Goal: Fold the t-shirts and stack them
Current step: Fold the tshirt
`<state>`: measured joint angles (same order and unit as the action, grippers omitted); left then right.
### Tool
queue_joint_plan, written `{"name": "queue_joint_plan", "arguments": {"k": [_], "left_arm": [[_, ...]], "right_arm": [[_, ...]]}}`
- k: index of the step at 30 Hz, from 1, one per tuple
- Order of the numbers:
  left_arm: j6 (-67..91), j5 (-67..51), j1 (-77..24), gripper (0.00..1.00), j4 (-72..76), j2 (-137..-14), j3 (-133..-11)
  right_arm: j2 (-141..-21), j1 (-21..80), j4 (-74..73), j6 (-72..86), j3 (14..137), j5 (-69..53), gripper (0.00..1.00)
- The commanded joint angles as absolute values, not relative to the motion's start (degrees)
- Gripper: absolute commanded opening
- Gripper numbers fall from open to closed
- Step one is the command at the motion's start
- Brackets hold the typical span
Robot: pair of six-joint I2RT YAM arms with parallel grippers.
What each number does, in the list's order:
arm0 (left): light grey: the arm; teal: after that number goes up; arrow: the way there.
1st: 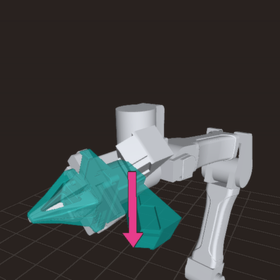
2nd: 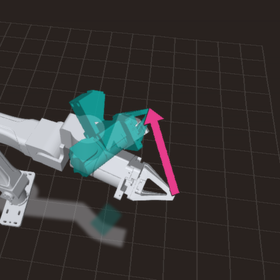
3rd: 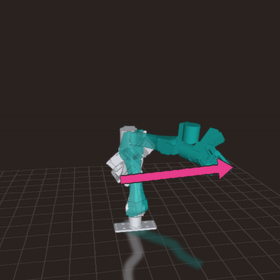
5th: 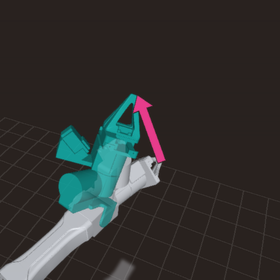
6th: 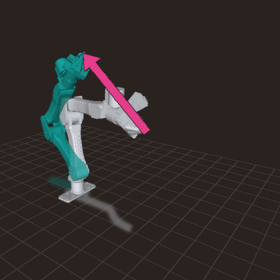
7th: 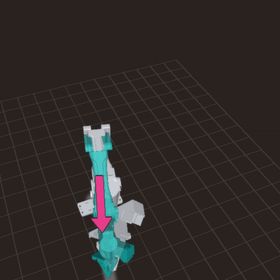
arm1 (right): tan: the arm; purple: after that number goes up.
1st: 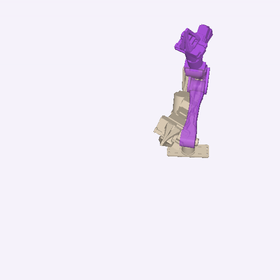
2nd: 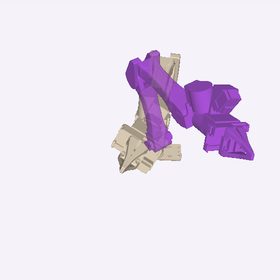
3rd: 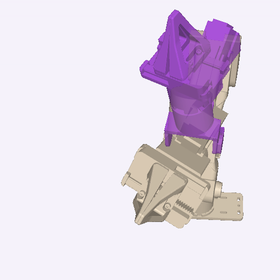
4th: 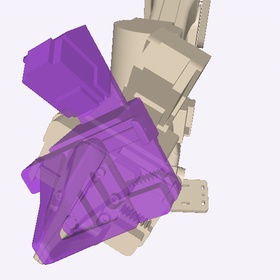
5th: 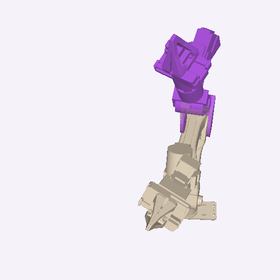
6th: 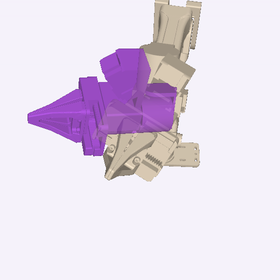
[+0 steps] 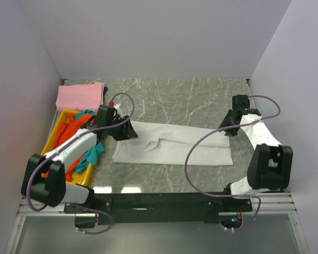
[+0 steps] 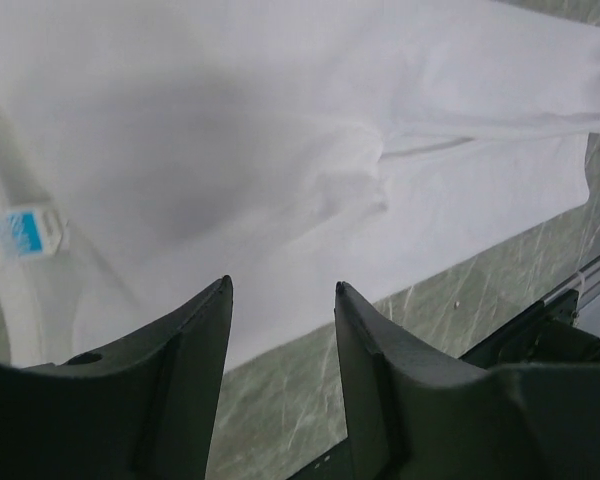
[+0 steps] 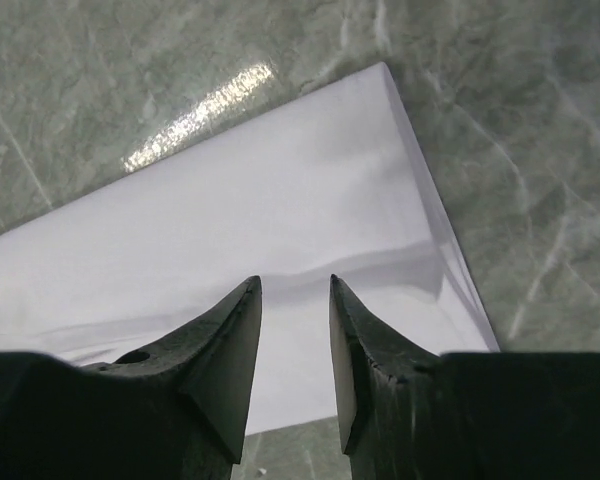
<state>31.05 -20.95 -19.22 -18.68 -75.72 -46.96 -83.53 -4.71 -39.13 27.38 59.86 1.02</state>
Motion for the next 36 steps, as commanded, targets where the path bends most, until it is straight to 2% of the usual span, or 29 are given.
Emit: {"name": "queue_joint_plan", "arguments": {"k": [1, 5, 12, 26, 36], "left_arm": [[31.20, -20.39, -21.52, 0.50, -13.10, -81.11, -53.95], [32.34, -19.78, -23.90, 0.50, -10.03, -87.61, -59.48], [35.68, -20.12, -28.73, 0.50, -8.88, -97.28, -63.46], [37.62, -23.20, -32.87, 0.50, -6.68, -99.75, -58.10], [36.56, -24.35, -35.07, 0.50, -8.69, -104.06, -59.76]], "right_arm": [[-88.32, -4.22, -36.21, 26.98, 62.75, 0.00, 0.40], [-92.98, -4.22, -36.73, 26.46, 63.28, -2.02, 0.39], [-91.85, -3.96, -37.79, 26.98, 59.68, -1.50, 0.38], [-89.83, -3.43, -38.85, 27.51, 55.20, -0.35, 0.36], [-90.35, -3.08, -38.67, 27.86, 53.00, -0.09, 0.36]]}}
